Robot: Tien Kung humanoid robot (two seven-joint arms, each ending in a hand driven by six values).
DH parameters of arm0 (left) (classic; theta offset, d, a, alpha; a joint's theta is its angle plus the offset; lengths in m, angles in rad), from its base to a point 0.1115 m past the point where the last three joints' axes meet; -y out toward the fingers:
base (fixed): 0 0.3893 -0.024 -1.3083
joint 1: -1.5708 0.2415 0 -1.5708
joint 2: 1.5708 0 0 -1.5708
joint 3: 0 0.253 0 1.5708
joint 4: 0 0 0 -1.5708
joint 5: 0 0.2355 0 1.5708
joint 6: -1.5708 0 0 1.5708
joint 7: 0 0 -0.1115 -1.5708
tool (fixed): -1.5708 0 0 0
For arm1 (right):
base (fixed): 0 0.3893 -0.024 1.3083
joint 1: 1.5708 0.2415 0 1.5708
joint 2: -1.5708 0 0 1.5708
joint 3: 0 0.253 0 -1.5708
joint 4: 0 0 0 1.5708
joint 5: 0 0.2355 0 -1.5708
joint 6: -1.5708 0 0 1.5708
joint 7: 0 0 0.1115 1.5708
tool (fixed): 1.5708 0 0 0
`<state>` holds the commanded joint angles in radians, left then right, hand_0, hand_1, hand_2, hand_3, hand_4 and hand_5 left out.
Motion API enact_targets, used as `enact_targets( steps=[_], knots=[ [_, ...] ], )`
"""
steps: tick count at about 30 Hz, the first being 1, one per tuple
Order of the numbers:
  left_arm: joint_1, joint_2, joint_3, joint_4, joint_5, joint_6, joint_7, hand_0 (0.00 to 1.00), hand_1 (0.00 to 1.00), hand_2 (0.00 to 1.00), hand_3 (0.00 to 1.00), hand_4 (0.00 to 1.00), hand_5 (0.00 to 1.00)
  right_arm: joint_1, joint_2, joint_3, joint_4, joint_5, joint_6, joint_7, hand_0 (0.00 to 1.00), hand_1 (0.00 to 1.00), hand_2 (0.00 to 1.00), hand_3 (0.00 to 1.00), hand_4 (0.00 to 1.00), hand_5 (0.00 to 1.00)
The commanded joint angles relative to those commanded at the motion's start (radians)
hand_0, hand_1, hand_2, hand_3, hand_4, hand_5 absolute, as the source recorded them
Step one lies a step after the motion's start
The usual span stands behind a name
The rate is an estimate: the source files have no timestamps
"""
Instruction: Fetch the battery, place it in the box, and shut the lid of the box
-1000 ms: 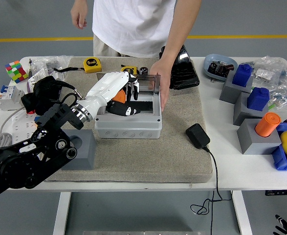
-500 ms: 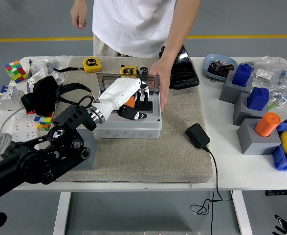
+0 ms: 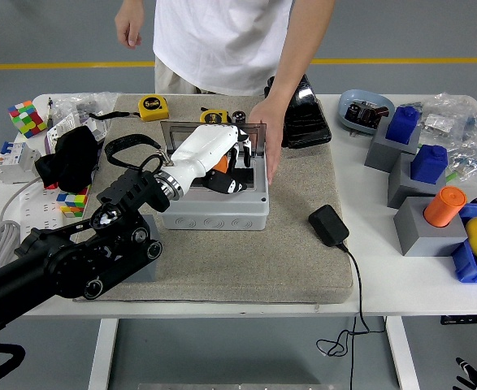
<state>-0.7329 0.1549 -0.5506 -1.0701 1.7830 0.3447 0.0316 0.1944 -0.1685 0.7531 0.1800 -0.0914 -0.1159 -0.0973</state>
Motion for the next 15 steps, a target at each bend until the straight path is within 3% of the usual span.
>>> enact_targets(
  steps=[3, 4, 9, 10, 15],
  knots=[
    [0.001, -0.002, 0.001, 0.003, -0.009, 0.007, -0.015, 0.101, 0.239, 0.340, 0.484, 0.998, 0.002, -0.001, 0.000, 0.003, 0.000, -0.003, 0.001, -0.002, 0.623, 0.684, 0.667, 0.549, 0.917, 0.488],
    [0.002, -0.002, 0.002, 0.004, -0.014, 0.010, -0.022, 0.247, 0.476, 0.458, 0.534, 0.998, 0.116, -0.001, 0.000, 0.004, 0.000, -0.004, 0.001, -0.002, 0.622, 0.684, 0.667, 0.549, 0.917, 0.488],
    [0.003, -0.001, 0.004, 0.003, -0.032, 0.013, -0.044, 0.247, 0.476, 0.458, 0.534, 0.998, 0.116, -0.001, 0.000, 0.003, 0.000, -0.003, 0.001, -0.002, 0.622, 0.684, 0.667, 0.549, 0.917, 0.488],
    [0.004, -0.001, 0.003, 0.003, -0.036, 0.014, -0.047, 0.374, 0.526, 0.524, 0.574, 0.998, 0.220, -0.001, 0.000, 0.002, 0.000, -0.002, 0.001, -0.002, 0.624, 0.684, 0.667, 0.549, 0.916, 0.488],
    [0.005, 0.000, 0.002, 0.003, -0.038, 0.012, -0.050, 0.374, 0.526, 0.524, 0.574, 0.998, 0.220, 0.000, 0.001, -0.001, 0.000, 0.001, 0.001, 0.000, 0.624, 0.684, 0.667, 0.549, 0.916, 0.488]
  ],
)
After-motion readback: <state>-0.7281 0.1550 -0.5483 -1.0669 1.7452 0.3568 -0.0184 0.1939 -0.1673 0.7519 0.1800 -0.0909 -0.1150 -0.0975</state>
